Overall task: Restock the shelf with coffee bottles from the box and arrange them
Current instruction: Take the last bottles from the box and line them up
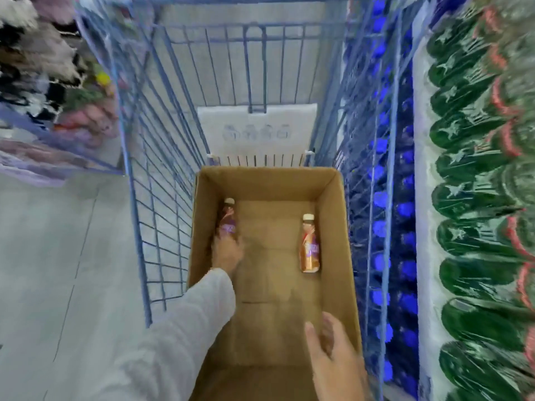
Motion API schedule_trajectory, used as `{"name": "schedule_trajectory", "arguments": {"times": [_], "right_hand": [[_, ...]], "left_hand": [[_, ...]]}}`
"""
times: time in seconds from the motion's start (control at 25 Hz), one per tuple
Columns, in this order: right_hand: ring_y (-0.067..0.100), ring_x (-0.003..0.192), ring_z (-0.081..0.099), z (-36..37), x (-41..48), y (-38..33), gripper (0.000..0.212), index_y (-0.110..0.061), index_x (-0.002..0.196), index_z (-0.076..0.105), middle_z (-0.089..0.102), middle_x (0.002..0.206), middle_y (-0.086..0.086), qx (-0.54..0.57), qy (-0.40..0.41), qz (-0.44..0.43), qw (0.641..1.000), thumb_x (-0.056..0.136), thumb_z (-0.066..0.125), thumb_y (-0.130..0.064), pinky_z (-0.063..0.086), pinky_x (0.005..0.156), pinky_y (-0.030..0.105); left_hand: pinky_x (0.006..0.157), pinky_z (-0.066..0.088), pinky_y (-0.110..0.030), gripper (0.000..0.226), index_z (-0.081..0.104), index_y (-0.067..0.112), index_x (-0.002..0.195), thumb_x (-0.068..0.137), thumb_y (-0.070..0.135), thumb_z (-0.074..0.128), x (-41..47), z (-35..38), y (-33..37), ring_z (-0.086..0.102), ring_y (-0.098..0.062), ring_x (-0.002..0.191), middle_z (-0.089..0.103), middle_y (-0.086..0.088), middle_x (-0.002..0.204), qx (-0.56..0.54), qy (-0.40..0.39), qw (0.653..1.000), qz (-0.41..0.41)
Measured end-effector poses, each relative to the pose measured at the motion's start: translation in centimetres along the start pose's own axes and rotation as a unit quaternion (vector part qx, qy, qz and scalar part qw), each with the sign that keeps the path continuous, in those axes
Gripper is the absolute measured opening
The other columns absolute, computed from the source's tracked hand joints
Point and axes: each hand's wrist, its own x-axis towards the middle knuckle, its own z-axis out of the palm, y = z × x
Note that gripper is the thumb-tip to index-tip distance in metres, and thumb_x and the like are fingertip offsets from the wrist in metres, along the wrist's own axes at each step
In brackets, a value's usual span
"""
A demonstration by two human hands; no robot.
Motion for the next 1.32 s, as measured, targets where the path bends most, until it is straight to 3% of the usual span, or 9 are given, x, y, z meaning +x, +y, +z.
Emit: {"name": "schedule_trajectory", "arguments": {"times": [0.12,0.24,0.32,0.44,0.72,0.96,1.12,1.24,1.32], "right_hand": [[0.015,0.127,0.05,1.3,2.0,0.6,0.044,-0.035,0.136,0.052,0.056,0.134,-0.007,-0.004,-0.031,0.017,0.999,0.093,0.064,-0.042,0.044,0.053,0.003],[0.012,0.134,0.046,1.9,3.8,0.1,0.043,-0.039,0.135,0.049,0.053,0.141,-0.012,-0.026,-0.053,0.004,0.998,0.094,0.06,-0.049,0.045,0.08,0.007],[0.013,0.134,0.046,2.0,4.9,-1.4,0.05,-0.034,0.143,0.045,0.05,0.144,-0.011,-0.046,-0.066,-0.012,0.997,0.097,0.056,-0.049,0.044,0.088,0.011],[0.018,0.131,0.049,2.9,7.5,-4.8,0.056,-0.028,0.149,0.039,0.049,0.146,-0.006,-0.078,-0.057,-0.056,0.994,0.098,0.054,-0.047,0.045,0.106,0.038],[0.039,0.127,0.044,9.6,18.8,-6.7,0.079,-0.001,0.15,0.017,0.035,0.143,0.02,-0.241,0.022,0.015,0.97,0.088,0.061,-0.022,0.043,0.103,0.047],[0.038,0.128,0.044,12.6,20.7,-4.4,0.077,-0.002,0.152,0.008,0.032,0.145,0.023,-0.281,0.047,-0.007,0.958,0.094,0.057,-0.009,0.044,0.098,0.047],[0.038,0.121,0.052,10.6,17.5,-4.4,0.064,-0.005,0.143,0.022,0.045,0.139,0.021,-0.136,-0.022,-0.005,0.99,0.093,0.061,-0.014,0.043,0.094,0.039],[0.018,0.083,0.062,7.5,11.0,-5.4,0.062,-0.01,0.143,0.021,0.055,0.118,0.009,0.048,-0.082,-0.014,0.995,0.096,0.061,-0.015,0.054,0.077,0.031],[0.009,0.079,0.058,5.1,5.5,-5.8,0.059,-0.011,0.144,0.026,0.057,0.114,0.004,0.09,-0.101,-0.045,0.99,0.098,0.061,-0.016,0.051,0.066,0.021]], "left_hand": [[0.111,0.035,-0.05,0.075,0.029,-0.009,0.146,0.094,0.035,0.06,3.3,3.5,-0.4,0.039,-0.049,0.132,0.033,-0.033,0.146,0.074,0.033,0.996,-0.023],[0.104,0.041,-0.047,0.074,0.034,-0.009,0.138,0.089,0.034,0.067,4.1,5.2,-0.7,0.048,-0.048,0.123,0.038,-0.032,0.139,0.05,0.027,0.997,-0.052],[0.095,0.046,-0.043,0.069,0.04,-0.006,0.135,0.087,0.032,0.071,3.8,4.9,-1.3,0.056,-0.042,0.115,0.05,-0.028,0.132,-0.012,-0.011,0.998,-0.062],[0.076,0.048,-0.033,0.052,0.059,0.0,0.125,0.087,0.031,0.074,0.7,2.7,-1.9,0.062,-0.027,0.091,0.067,-0.018,0.116,-0.121,-0.061,0.988,-0.08],[0.075,0.051,-0.022,0.039,0.059,0.024,0.119,0.084,0.028,0.078,-14.7,-3.4,-5.0,0.068,-0.011,0.094,0.071,0.004,0.106,-0.282,-0.103,0.95,-0.081],[0.072,0.051,-0.017,0.051,0.059,0.015,0.125,0.079,0.015,0.082,-18.5,-3.4,-8.4,0.067,-0.013,0.099,0.07,-0.002,0.11,-0.326,-0.08,0.934,-0.124],[0.071,0.053,-0.019,0.053,0.058,0.013,0.126,0.079,0.014,0.082,-19.5,-4.4,-8.0,0.068,-0.015,0.097,0.07,-0.002,0.108,-0.326,-0.082,0.936,-0.104],[0.068,0.053,-0.017,0.062,0.054,0.02,0.132,0.078,0.028,0.082,-21.2,-6.7,-6.6,0.066,-0.015,0.102,0.067,0.0,0.116,-0.326,-0.083,0.94,-0.059],[0.068,0.051,-0.018,0.06,0.049,0.027,0.13,0.08,0.033,0.08,-22.8,-8.7,-5.6,0.064,-0.012,0.103,0.064,0.006,0.116,-0.332,-0.085,0.939,-0.025]]}}
